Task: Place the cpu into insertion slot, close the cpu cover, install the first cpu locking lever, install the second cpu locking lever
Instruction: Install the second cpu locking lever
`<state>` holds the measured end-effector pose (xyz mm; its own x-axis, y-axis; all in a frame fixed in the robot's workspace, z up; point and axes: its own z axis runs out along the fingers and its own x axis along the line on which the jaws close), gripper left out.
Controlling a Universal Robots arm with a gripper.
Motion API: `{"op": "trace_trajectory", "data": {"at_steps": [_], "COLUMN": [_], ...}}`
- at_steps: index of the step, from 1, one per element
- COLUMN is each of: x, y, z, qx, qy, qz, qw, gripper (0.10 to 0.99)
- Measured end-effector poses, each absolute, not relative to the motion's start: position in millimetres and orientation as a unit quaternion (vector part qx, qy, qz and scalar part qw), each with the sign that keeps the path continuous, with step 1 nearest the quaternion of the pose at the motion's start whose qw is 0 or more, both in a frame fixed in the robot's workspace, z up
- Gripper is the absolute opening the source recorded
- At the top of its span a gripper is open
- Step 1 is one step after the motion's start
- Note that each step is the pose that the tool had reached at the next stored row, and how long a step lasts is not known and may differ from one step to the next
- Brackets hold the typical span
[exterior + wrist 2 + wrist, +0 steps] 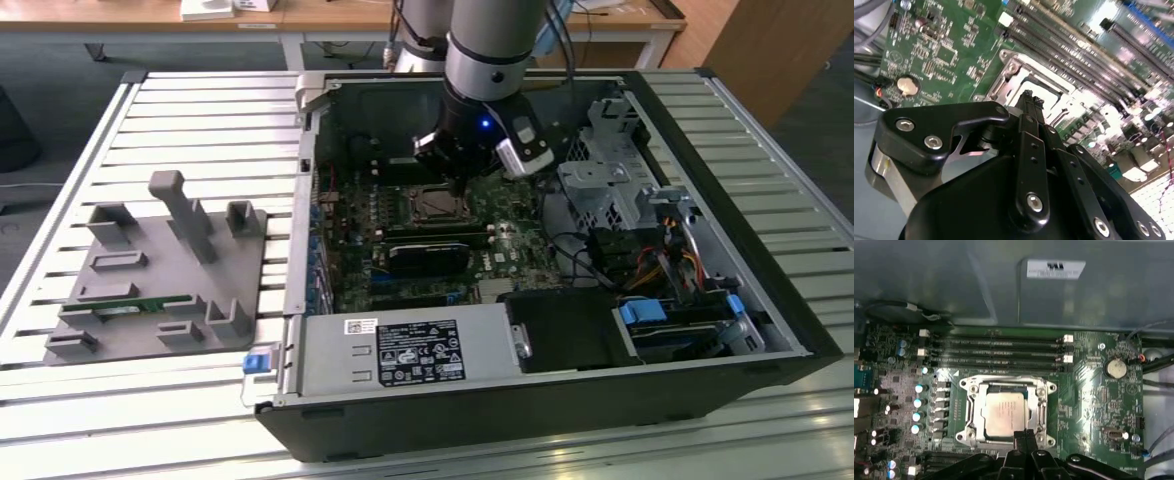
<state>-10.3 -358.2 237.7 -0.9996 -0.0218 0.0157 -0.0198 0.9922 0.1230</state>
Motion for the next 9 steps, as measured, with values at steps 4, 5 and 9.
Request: {"op": "trace_trajectory", "data": {"at_steps": [4,5,9], "x": [-10.8,-11.1,-13.6], "y": [-365.3,-366.1,-368.0], "z": [236.9,236.8,236.0], "qx": [0.01,0.01,0.01], "qy": [-0.998,-0.998,-0.998], "qz": [-0.062,-0.062,-0.061], "qw": [0.008,0.008,0.008], "gripper": [0.106,0.106,0.106]}}
